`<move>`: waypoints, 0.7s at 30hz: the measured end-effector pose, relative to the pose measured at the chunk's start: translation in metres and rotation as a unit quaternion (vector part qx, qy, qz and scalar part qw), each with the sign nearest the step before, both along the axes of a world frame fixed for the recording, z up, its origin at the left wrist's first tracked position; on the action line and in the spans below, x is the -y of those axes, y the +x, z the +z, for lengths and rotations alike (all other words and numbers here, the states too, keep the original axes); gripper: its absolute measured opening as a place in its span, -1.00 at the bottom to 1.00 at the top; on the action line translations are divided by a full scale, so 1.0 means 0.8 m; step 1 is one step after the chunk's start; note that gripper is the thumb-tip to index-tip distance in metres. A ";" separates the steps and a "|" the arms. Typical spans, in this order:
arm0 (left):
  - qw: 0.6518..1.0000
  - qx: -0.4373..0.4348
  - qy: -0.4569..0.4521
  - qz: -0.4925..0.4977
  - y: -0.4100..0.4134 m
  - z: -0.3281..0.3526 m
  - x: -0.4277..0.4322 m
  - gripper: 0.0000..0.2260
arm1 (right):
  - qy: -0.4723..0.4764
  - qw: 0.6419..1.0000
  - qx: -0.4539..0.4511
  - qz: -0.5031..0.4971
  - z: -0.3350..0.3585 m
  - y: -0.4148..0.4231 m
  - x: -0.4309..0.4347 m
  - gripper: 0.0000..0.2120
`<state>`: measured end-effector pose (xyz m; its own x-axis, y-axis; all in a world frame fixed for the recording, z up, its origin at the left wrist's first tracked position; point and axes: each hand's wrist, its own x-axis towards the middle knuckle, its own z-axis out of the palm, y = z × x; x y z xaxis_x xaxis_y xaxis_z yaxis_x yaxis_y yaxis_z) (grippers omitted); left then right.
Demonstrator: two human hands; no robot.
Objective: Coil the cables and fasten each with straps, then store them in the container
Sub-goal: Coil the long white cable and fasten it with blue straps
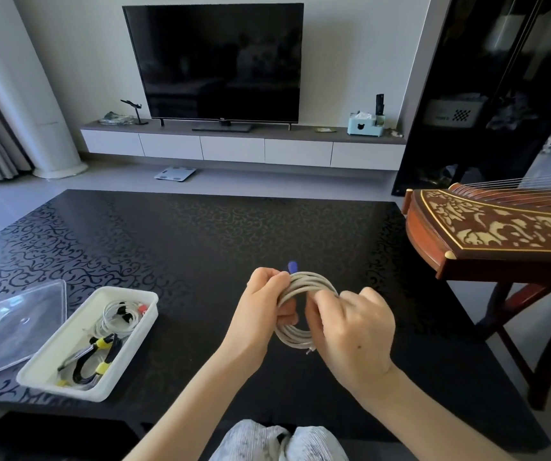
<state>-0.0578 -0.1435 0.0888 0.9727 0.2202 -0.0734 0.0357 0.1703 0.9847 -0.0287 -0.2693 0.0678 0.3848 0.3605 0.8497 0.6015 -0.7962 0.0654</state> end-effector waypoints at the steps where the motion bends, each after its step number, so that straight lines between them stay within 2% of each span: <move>1: 1.000 -0.004 -0.005 0.004 0.000 0.000 0.000 -0.88 | 0.007 1.000 0.010 -0.009 -0.001 0.000 -0.003 -0.70; 7: 0.999 -0.037 0.023 0.001 -0.001 0.000 0.005 -0.81 | 0.040 0.997 0.068 0.024 -0.018 0.002 -0.008 -0.68; 12: 0.999 -0.030 0.019 -0.006 -0.002 0.002 0.005 -0.81 | 0.028 0.996 0.076 0.031 -0.014 -0.002 -0.008 -0.68; 15: 0.999 -0.022 0.027 0.022 0.000 0.002 0.005 -0.70 | -0.012 0.998 0.049 0.034 -0.007 -0.010 -0.004 -0.74; 18: 0.998 -0.010 0.046 0.043 0.001 0.003 -0.001 -0.73 | -0.077 0.996 -0.019 0.040 0.010 -0.026 0.014 -0.91; 21: 0.997 0.001 0.065 0.035 0.000 0.004 -0.010 -0.83 | -0.130 0.990 -0.037 0.032 0.035 -0.036 0.039 -0.83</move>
<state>-0.0575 -0.1354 0.0919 0.9545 0.2956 -0.0382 0.0264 0.0440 0.9987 -0.0578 -0.3002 0.0959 0.4118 0.5892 0.6952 0.6616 -0.7179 0.2165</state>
